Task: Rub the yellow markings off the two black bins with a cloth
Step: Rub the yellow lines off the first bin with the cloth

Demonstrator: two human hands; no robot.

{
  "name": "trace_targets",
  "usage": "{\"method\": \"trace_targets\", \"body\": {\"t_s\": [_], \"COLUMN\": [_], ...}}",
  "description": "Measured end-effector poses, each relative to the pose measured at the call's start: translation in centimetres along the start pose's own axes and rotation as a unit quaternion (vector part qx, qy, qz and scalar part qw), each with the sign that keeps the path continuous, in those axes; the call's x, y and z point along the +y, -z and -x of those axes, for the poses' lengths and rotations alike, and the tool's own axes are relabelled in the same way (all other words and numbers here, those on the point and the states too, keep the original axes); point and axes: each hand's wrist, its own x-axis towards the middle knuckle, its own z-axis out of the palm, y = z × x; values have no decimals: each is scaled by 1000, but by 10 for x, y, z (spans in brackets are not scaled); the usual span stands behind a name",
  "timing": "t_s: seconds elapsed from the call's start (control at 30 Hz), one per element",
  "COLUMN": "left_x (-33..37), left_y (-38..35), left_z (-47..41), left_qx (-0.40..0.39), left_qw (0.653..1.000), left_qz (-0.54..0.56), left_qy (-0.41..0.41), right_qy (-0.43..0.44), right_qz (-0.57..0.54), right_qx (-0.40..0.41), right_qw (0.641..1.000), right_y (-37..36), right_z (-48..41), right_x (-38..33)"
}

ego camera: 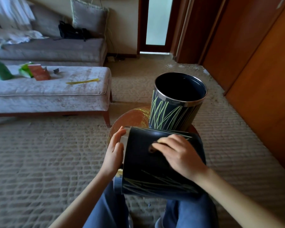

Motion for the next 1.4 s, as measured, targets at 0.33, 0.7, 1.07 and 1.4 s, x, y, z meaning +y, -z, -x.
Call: {"method": "trace_targets", "body": {"t_s": [0.33, 0.7, 1.07, 1.4], "left_x": [11, 12, -3, 5], "left_y": [-7, -1, 6, 1], "left_z": [-52, -27, -17, -34], "left_qx": [42, 82, 25, 16], "left_qw": [987, 992, 986, 995], "left_qz": [18, -95, -117, -79], "left_qy": [152, -9, -119, -54], "right_qy": [-70, -67, -220, -62], "right_qz": [84, 62, 82, 60], "right_qx": [3, 14, -17, -5], "right_qw": [994, 996, 972, 996], "right_y": [34, 3, -2, 1], "right_z": [96, 108, 17, 96], "right_x": [17, 9, 68, -15]}}
